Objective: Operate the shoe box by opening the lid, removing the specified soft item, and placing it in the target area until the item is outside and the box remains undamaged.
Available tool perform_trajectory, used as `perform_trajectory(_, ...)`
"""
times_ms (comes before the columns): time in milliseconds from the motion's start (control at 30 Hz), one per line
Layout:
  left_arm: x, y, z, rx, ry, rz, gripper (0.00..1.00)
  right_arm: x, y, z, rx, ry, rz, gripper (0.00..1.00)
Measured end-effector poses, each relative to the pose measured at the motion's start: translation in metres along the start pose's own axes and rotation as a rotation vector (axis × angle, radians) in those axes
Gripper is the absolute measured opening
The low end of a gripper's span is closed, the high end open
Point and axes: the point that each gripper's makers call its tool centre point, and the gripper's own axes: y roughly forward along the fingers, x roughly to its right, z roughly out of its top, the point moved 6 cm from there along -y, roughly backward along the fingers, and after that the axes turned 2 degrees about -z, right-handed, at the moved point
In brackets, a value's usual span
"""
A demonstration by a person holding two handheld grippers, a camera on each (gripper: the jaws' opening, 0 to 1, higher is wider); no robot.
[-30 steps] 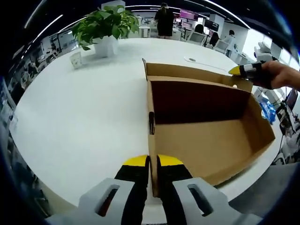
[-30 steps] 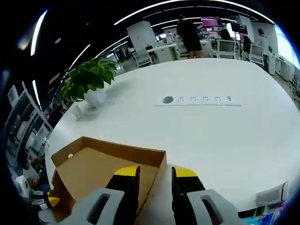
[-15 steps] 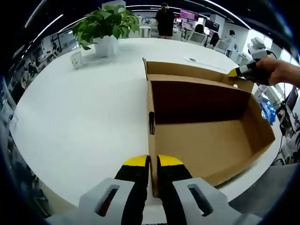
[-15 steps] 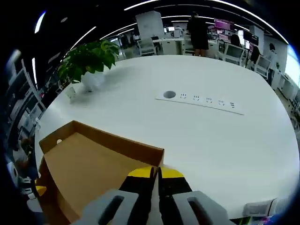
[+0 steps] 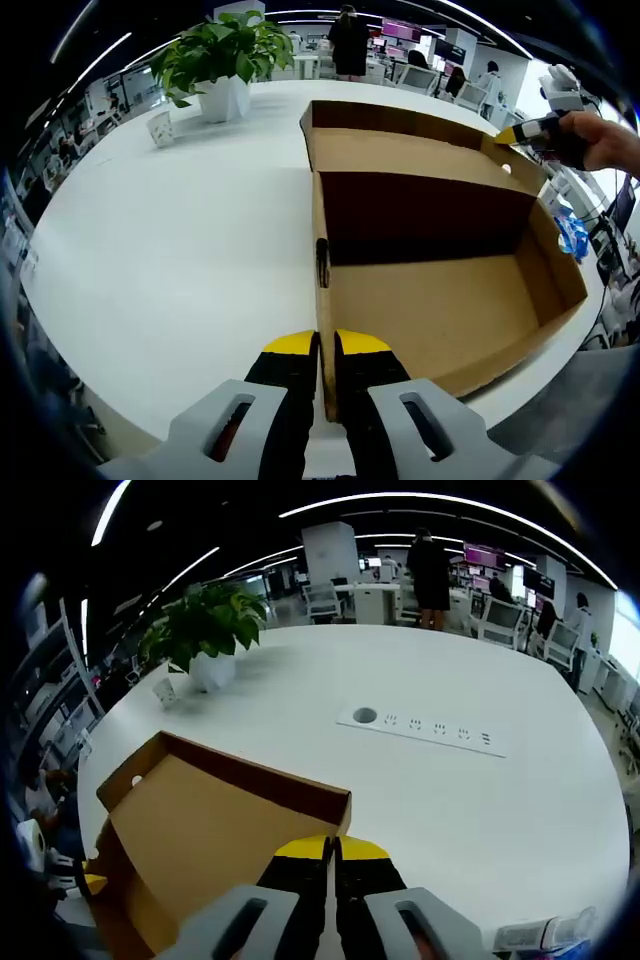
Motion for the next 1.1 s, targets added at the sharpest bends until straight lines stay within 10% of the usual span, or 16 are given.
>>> perform_trajectory(533,0.000,-0.001,-0.001,0.001,-0.016,-0.003,0.05,0.006,-0.017,0.025,0.158,-0.089,-0.039,0.00)
perform_trajectory(1100,0.001,-0.001,-0.002,0.002,-0.012,0.000,0.04,-0.011,-0.066,0.006,0.271,-0.102,-0.059,0.00)
